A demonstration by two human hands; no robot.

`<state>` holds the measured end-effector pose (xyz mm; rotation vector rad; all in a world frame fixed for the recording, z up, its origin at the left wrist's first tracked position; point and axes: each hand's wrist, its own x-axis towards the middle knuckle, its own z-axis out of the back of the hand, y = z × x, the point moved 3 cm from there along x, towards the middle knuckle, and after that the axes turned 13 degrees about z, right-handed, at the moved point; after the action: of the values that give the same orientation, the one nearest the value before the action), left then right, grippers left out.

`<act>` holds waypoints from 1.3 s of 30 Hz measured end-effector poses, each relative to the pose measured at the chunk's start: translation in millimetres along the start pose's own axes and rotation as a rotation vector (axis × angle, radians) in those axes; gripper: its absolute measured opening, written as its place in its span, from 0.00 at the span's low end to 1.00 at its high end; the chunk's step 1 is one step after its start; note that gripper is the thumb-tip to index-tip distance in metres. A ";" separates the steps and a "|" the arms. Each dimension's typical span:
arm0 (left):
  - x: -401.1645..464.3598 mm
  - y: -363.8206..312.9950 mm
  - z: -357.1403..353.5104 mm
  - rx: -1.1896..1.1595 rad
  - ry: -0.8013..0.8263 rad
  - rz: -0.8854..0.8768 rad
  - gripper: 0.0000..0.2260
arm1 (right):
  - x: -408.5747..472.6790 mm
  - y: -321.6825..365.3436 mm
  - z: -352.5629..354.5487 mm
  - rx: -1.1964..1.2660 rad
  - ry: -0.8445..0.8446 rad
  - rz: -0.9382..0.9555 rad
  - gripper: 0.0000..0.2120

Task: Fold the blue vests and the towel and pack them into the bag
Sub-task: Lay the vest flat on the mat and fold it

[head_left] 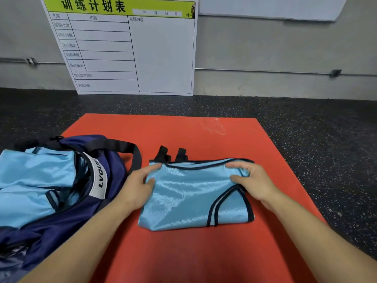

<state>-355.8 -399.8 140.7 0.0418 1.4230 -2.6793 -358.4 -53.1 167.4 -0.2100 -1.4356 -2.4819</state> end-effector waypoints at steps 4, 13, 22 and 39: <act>10.2 6.6 -5.6 0.084 -0.013 0.035 0.23 | 14.4 -13.4 -6.6 -0.044 0.043 -0.026 0.17; 1.4 -7.0 2.8 0.741 -0.184 -0.026 0.24 | 15.1 -7.4 -6.1 -0.718 0.013 0.008 0.21; -24.0 -9.6 -75.6 0.768 -0.125 -0.195 0.28 | -10.6 30.7 -130.6 -0.743 0.395 0.192 0.33; -37.8 -7.2 -81.0 0.783 -0.103 -0.188 0.30 | -20.1 25.2 -109.3 -0.820 0.338 0.255 0.33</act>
<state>-321.1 -325.7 104.0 -0.1712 0.2949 -3.1489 -330.8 -156.6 128.5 -0.1040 -0.1989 -2.5715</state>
